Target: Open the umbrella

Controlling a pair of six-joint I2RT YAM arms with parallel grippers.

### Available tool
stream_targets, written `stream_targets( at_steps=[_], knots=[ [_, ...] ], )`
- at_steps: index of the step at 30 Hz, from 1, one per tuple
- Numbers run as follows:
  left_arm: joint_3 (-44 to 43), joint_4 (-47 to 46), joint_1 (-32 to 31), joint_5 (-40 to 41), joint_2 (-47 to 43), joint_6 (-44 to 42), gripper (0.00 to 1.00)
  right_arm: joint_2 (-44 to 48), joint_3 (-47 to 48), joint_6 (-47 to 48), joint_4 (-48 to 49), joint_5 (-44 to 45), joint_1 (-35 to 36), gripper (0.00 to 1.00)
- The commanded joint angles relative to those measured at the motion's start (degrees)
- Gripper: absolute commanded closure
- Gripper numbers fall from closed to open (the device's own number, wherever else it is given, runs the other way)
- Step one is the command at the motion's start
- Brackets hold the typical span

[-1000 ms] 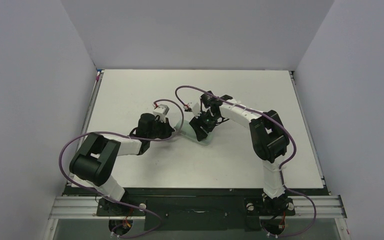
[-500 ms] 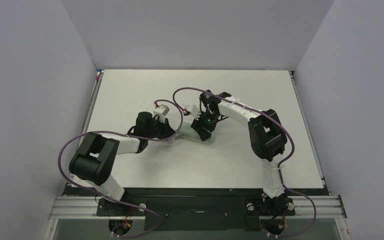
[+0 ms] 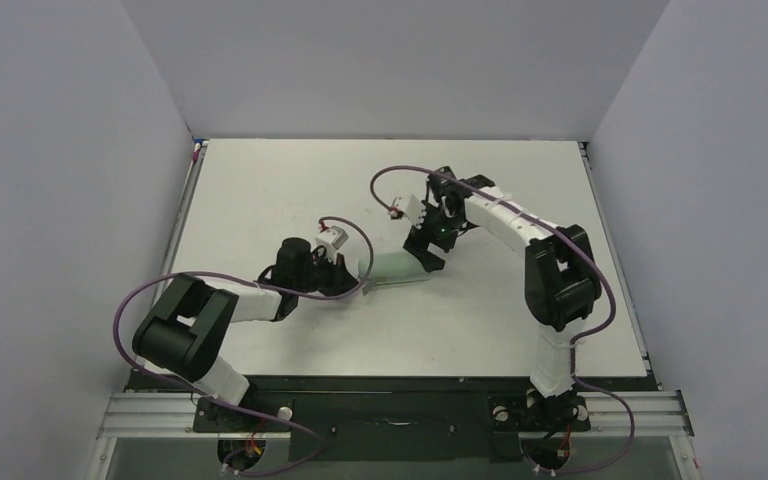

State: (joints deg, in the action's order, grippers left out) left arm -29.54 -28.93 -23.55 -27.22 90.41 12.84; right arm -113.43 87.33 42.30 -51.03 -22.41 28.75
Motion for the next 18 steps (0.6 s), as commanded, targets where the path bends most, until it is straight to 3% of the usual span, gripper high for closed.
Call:
stream_targets(
  at_steps=[1, 8, 12, 18],
  knots=[
    [1.38, -4.94, -3.43, 0.77, -2.67, 0.39, 1.0, 8.57, 1.77, -16.85, 1.33, -4.51, -7.31, 0.11],
    [1.61, -6.08, -8.18, 6.7, -2.21, -1.03, 1.0, 9.02, -6.43, -40.54, -2.53, -10.3, -15.47, 0.1],
    [0.88, -6.55, -10.56, 8.13, -1.04, -1.56, 1.0, 11.4, -15.27, -49.93, 3.68, -15.41, -15.49, 0.1],
    [-0.67, -5.48, -14.15, 10.28, 0.42, -2.32, 1.0, 9.04, -18.94, -65.42, 13.68, -22.3, -12.53, 0.1]
  ],
)
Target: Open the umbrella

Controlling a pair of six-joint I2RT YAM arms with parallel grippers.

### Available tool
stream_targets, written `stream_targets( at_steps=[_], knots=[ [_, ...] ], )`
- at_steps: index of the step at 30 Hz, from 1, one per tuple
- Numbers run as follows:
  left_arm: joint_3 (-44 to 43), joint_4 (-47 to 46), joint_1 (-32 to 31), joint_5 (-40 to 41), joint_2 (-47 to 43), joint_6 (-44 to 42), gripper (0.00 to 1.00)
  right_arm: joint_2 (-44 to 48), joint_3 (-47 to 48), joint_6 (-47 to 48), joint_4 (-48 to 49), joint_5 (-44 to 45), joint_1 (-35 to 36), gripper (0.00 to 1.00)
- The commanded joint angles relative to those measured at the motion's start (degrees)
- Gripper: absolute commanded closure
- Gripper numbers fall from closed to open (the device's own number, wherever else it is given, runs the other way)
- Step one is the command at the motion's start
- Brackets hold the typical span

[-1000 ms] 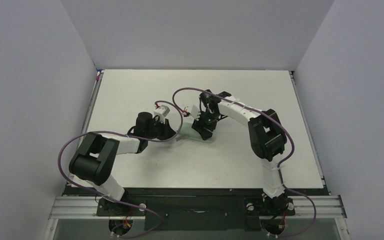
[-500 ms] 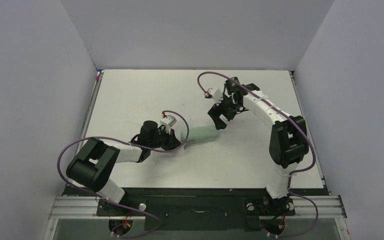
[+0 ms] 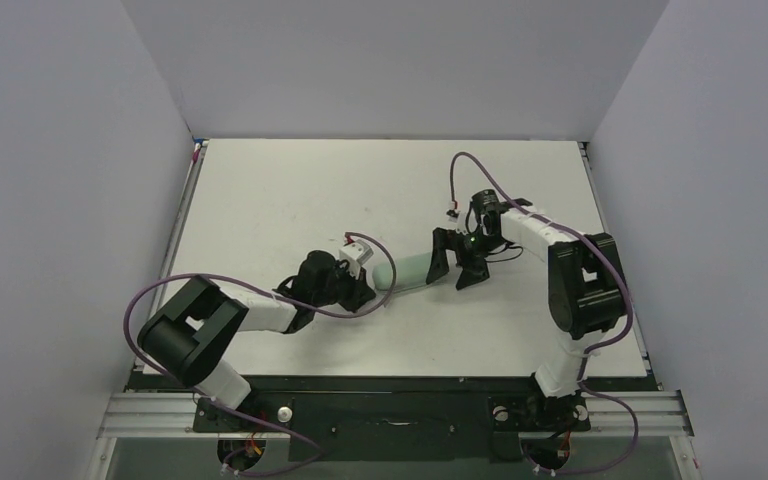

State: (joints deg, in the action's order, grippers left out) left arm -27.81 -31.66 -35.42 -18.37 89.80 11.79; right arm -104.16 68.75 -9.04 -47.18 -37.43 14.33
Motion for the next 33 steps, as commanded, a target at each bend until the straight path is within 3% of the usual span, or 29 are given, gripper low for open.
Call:
stream_targets(
  at_steps=[1, 6, 11, 15, 18, 21, 23, 27, 33],
  knots=[
    [-2.58, -2.64, -2.72, 1.51, 1.15, -1.71, 1.0, -0.64, -0.54, -15.4, 12.07, -8.16, 2.52, 0.09],
    [-3.27, -2.02, -5.21, 2.21, 1.87, -4.12, 1.0, -3.2, -0.59, -22.99, 20.29, -6.94, 3.71, 0.07],
    [-3.69, -1.47, -6.53, 3.04, 2.85, -6.27, 1.0, -5.74, 1.82, -25.49, 21.77, -2.65, 5.52, 0.07],
    [-3.32, -1.43, -6.39, 5.75, 3.3, -4.69, 1.0, -7.85, 1.87, -26.85, 22.42, -0.42, 6.62, 0.15],
    [-2.49, -1.59, -6.17, 7.81, 2.73, -3.8, 1.0, -9.24, 1.37, -27.47, 23.56, 0.46, 7.03, 0.31],
    [-1.44, -1.53, -6.09, 9.11, 1.41, -3.4, 0.72, -10.34, 0.6, -28.28, 24.61, 0.72, 7.1, 0.44],
    [-1.09, -1.7, -6.07, 9.3, 1.12, -3.0, 0.63, -10.84, 0.31, -28.99, 25.41, 0.67, 7.12, 0.47],
    [-1.14, -2.32, -6.13, 9.98, 1.94, -1.72, 0.6, -11.46, -0.85, -31.01, 27.59, 0.57, 7.15, 0.5],
    [-1.97, -4.05, -6.5, 11.15, 3.95, 0.62, 0.6, -11.58, -3.49, -36.21, 32.4, 0.07, 7.25, 0.63]
  ],
)
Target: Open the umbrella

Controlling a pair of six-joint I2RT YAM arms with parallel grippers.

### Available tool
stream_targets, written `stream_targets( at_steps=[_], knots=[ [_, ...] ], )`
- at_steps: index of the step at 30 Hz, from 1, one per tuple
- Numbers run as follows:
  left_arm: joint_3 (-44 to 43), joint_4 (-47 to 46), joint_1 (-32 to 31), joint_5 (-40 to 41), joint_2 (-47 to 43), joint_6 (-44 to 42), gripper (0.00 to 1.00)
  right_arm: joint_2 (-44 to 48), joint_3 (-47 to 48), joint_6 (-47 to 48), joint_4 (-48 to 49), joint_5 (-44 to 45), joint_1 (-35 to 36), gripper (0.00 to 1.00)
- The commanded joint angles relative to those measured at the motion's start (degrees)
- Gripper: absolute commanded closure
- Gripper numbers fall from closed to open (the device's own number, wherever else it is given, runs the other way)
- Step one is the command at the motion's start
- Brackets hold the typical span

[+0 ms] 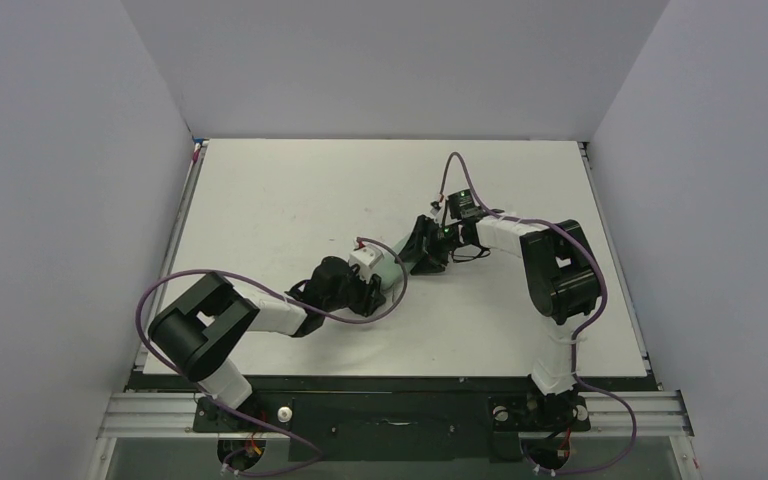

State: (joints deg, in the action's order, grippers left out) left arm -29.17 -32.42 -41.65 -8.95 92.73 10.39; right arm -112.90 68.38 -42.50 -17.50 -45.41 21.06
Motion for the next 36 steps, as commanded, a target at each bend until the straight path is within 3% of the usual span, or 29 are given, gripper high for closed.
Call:
stream_targets(
  at_steps=[1, 7, 10, 12, 27, 36],
  knots=[
    [-0.75, -3.45, -0.27, 2.09, 1.29, 2.23, 0.62, -2.8, -3.51, -3.02, 3.03, 8.01, 0.59, 0.63],
    [-2.89, -4.23, -0.3, 2.62, 2.35, 2.22, 0.89, -2.82, -4.79, -3.69, 3.92, 8.57, 0.21, 0.73],
    [-3.38, -3.63, -0.34, 2.63, 1.87, 2.5, 1.0, -2.92, -4.8, -2.45, 3.02, 9.81, -0.13, 0.91],
    [-3.31, -2.7, -0.12, 3.03, 1.25, 2.58, 1.0, -3.1, -4.31, -0.63, 1.38, 11.28, -0.3, 1.0],
    [-1.69, 1.44, 6.42, 5.13, -1.11, -3.85, 1.0, -4.26, -1.6, 9.53, -6.76, 16.08, -1.71, 1.0],
    [-4.27, -0.28, 6.45, -1.22, 0.04, -15.15, 1.0, -9.2, 10.54, 28.91, -22.29, 14.89, -0.3, 1.0]
  ],
)
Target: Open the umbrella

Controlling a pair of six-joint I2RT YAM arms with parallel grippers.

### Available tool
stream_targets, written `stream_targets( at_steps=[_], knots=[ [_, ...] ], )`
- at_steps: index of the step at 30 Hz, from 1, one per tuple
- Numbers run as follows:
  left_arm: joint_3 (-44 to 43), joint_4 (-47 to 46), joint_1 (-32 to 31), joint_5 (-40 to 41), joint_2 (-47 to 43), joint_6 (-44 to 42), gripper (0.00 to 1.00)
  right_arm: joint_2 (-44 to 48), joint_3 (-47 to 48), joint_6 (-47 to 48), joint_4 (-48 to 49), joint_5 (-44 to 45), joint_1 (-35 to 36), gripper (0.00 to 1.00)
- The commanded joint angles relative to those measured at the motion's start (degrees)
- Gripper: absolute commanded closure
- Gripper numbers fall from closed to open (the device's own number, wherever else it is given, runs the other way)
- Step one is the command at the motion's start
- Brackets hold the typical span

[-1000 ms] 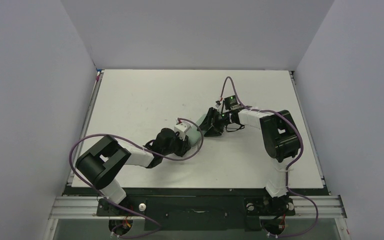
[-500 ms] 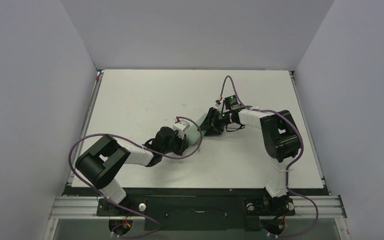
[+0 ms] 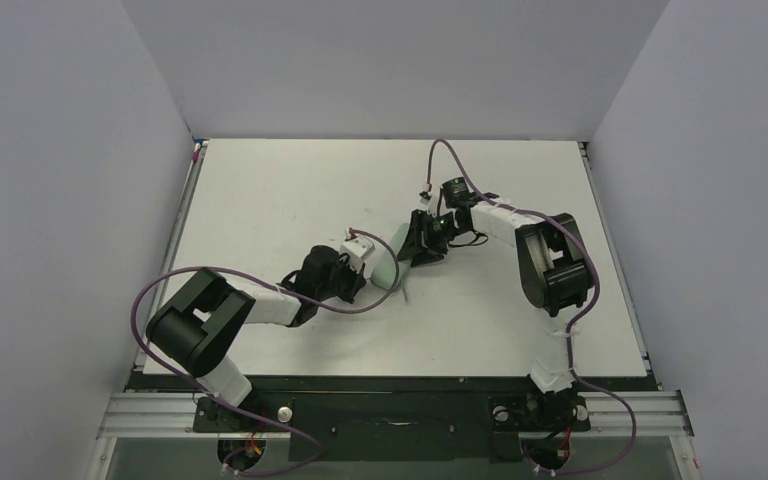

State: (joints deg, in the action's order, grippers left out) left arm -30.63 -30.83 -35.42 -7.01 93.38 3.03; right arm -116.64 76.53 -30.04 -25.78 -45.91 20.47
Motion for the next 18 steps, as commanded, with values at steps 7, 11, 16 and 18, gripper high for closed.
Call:
stream_targets(
  at_steps=[7, 11, 16, 18],
  knots=[
    [-3.55, -1.44, -3.34, -9.52, -0.58, -11.96, 1.0, -8.64, 13.57, 28.13, -22.02, 11.89, 0.62, 0.75],
    [-3.42, -1.44, -4.96, -10.42, -0.62, -10.68, 1.0, -5.9, 14.31, 29.55, -22.62, 11.54, -0.52, 0.46],
    [-2.03, -0.77, -4.93, -7.66, -1.84, -9.24, 0.81, -2.49, 11.7, 29.05, -24.55, 8.96, -1.1, 0.21],
    [-0.42, -0.69, -5.02, -8.12, -3.63, -10.03, 0.68, -1.14, 10.06, 27.63, -23.88, 7.32, -1.04, 0.2]
  ],
)
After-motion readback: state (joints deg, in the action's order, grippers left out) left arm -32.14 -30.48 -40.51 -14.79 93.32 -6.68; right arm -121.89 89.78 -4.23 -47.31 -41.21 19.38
